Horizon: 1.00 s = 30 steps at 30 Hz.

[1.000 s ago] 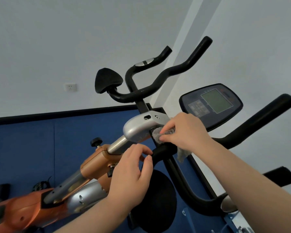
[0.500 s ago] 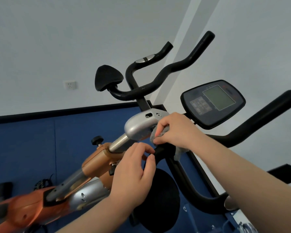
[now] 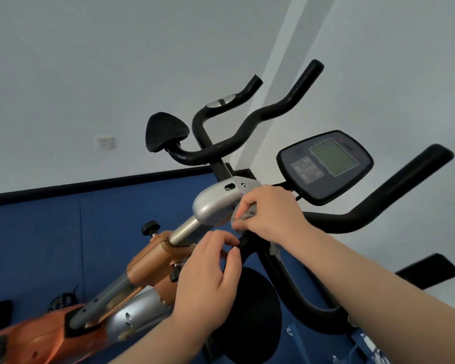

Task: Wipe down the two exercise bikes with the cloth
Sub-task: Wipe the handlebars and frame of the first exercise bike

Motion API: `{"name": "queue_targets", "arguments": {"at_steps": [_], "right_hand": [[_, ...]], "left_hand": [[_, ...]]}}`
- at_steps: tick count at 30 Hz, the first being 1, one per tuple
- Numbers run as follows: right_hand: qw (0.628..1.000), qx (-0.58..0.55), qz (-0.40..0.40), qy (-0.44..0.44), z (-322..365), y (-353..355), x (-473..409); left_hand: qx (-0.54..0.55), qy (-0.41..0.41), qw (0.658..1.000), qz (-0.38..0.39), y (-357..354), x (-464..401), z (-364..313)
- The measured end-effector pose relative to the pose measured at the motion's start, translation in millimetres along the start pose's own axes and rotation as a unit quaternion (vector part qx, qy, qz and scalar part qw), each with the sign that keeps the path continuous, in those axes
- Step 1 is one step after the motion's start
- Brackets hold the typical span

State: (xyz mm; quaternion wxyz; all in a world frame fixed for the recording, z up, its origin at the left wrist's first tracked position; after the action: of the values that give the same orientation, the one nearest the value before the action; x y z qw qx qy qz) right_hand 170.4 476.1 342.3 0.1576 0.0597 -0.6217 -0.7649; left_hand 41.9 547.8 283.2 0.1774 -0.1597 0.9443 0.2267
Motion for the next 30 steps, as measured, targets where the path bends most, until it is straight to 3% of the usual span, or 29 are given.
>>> {"name": "queue_targets", "arguments": {"at_steps": [4, 8, 11, 14, 21, 26, 30], "right_hand": [[0.993, -0.038, -0.111, 0.014, 4, -3, 4], [0.982, -0.047, -0.164, -0.076, -18, 7, 6], [0.983, -0.024, -0.142, -0.116, -27, 14, 2], [0.983, -0.072, -0.138, -0.102, -23, 15, 8], [0.988, -0.064, -0.123, -0.065, -5, 3, 8], [0.982, -0.028, -0.135, -0.13, -24, 15, 0], [0.99, -0.035, -0.074, -0.111, -27, 15, 3]], "left_hand": [[0.0, 0.004, 1.0, 0.001, 0, 1, -1], [0.005, 0.008, 1.0, 0.007, 1, 1, -2], [0.008, 0.012, 1.0, 0.004, 1, 2, -3], [0.012, 0.008, 1.0, 0.004, 0, 1, -1], [0.025, 0.004, 1.0, -0.004, -2, 1, 4], [0.026, 0.006, 1.0, -0.003, -2, 2, 5], [0.028, 0.006, 1.0, -0.012, -2, 2, 6]]}}
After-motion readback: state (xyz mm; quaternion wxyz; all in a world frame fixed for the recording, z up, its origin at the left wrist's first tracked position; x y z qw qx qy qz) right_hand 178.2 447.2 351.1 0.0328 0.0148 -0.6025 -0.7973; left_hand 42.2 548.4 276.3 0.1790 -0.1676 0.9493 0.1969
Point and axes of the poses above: each hand's wrist, its own x-axis away from the middle knuckle, its own y-axis out of the back of the hand, z = x × y, the point moved 6 cm from there along -x, towards the middle knuckle, and after that the axes turned 13 degrees about -y, right-handed, at the moved point
